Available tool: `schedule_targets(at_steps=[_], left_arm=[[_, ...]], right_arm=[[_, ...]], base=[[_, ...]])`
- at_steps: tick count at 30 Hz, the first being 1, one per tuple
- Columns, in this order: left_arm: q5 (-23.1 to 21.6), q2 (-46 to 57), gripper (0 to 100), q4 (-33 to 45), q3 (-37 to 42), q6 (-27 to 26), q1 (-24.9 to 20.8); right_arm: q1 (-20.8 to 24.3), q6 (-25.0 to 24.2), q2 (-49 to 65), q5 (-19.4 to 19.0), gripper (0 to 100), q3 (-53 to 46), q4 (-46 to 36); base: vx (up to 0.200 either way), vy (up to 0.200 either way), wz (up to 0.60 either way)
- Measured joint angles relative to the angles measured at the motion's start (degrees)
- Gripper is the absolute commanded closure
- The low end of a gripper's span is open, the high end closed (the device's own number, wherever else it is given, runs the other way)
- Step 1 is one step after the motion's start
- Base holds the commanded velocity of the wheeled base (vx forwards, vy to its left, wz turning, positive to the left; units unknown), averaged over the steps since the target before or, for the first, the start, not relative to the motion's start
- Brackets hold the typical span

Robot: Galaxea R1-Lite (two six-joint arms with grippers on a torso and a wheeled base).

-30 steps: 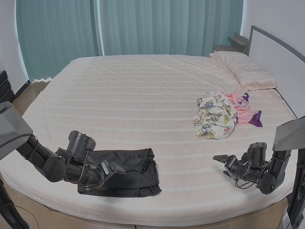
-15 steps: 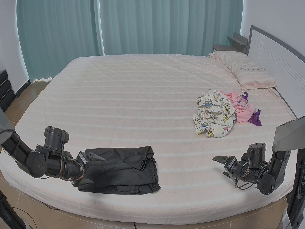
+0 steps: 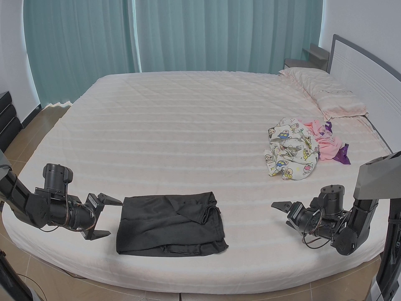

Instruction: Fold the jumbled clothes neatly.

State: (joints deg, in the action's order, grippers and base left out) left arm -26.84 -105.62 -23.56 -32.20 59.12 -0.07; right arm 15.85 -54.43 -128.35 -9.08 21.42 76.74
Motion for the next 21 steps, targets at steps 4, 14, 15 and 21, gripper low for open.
schedule_targets(at_steps=[4, 14, 15, 21], left_arm=[[-0.24, -0.04, 0, -0.02, -0.21, 0.02, 0.67], [0.07, -0.09, 0, -0.07, -0.16, 0.33, 1.01], [0.07, -0.06, 0, -0.09, -0.16, 0.43, 1.01], [-0.22, -0.06, 0, -0.11, -0.05, 0.55, 1.06]], right_arm=[[1.95, 0.02, 0.05, 1.51, 0, 1.58, -0.24], [10.72, 0.10, 1.06, 4.02, 0, 4.82, -4.43], [11.72, 0.10, 1.10, 4.16, 0, 5.28, -4.71], [16.01, 0.11, 1.01, 4.57, 0, 7.39, -7.44]], base=[[0.000, 0.150, 0.00], [0.000, 0.000, 0.00], [0.000, 0.000, 0.00], [0.000, 0.000, 0.00]])
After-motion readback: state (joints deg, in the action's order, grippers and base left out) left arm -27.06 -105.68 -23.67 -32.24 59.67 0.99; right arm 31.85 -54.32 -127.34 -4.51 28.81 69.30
